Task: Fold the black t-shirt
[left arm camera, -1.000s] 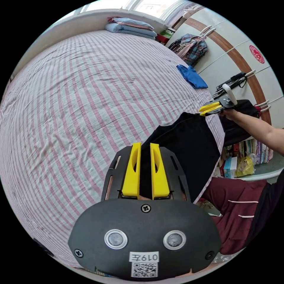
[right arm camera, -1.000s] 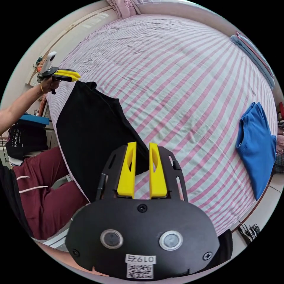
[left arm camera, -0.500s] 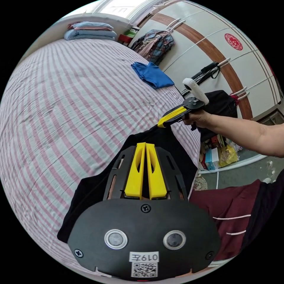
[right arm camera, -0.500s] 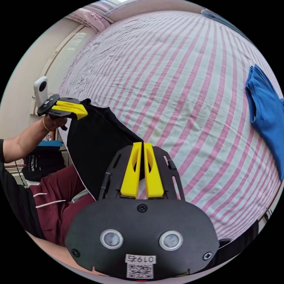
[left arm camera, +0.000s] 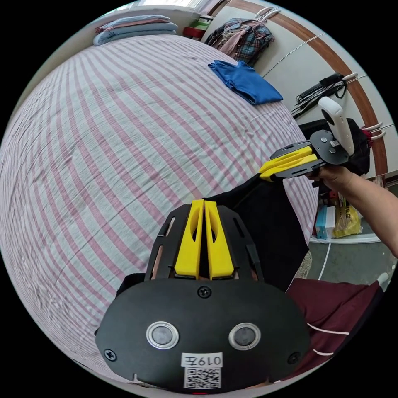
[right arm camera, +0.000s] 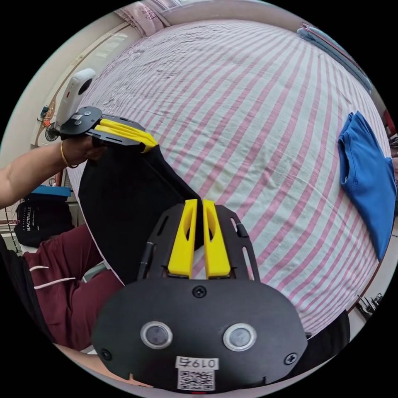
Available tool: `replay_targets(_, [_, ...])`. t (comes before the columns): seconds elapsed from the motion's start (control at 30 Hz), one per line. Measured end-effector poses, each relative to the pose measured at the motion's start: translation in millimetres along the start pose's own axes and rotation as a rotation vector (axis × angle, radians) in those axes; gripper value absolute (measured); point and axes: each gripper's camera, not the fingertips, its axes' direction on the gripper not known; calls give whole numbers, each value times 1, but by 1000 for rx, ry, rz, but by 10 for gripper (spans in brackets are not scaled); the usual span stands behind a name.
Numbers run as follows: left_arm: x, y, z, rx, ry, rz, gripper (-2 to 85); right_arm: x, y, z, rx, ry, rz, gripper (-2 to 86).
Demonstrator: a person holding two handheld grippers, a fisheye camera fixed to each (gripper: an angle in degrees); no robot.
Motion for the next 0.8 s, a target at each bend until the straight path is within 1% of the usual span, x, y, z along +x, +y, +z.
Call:
replay_targets(0.1, [-1,-1,-6,30,25,-27,7,6,0,-5,7,-34,2,59])
replay_targets(0.2, [-9,5,-24,126,63,-84,7,12,4,-20,75,-31,17,58])
replay_targets(0.27, [-18,21,-48,234,70,-152,6,9,4,-30,112,-9,3,53])
replay_targets(0.3, [-20,27,-54,262,72,-167,7,2,3,-34,123,15,-29,51])
replay_targets(0.37, [-27,57,-71,336,82,-204,7,-14,0,-31,83,47,-122,51])
replay_targets(0.43, [-29,79,-74,309,38,-206,8,-26,1,-13,-10,100,-199,61])
replay_targets(0.47, [-30,93,-74,274,-28,-220,8,-26,2,-9,-23,93,-198,63])
replay_targets(0.53, [-35,116,-77,257,-81,-234,9,-15,11,-3,-19,49,-119,72])
replay_targets(0.63, [-55,153,-84,281,-81,-349,11,1,26,4,-10,29,-11,79])
replay_targets(0.73, [-71,181,-87,297,-90,-463,11,13,40,8,12,-18,52,80])
replay_targets(0.8, [-77,191,-86,301,-71,-507,11,17,45,14,-10,-42,71,82])
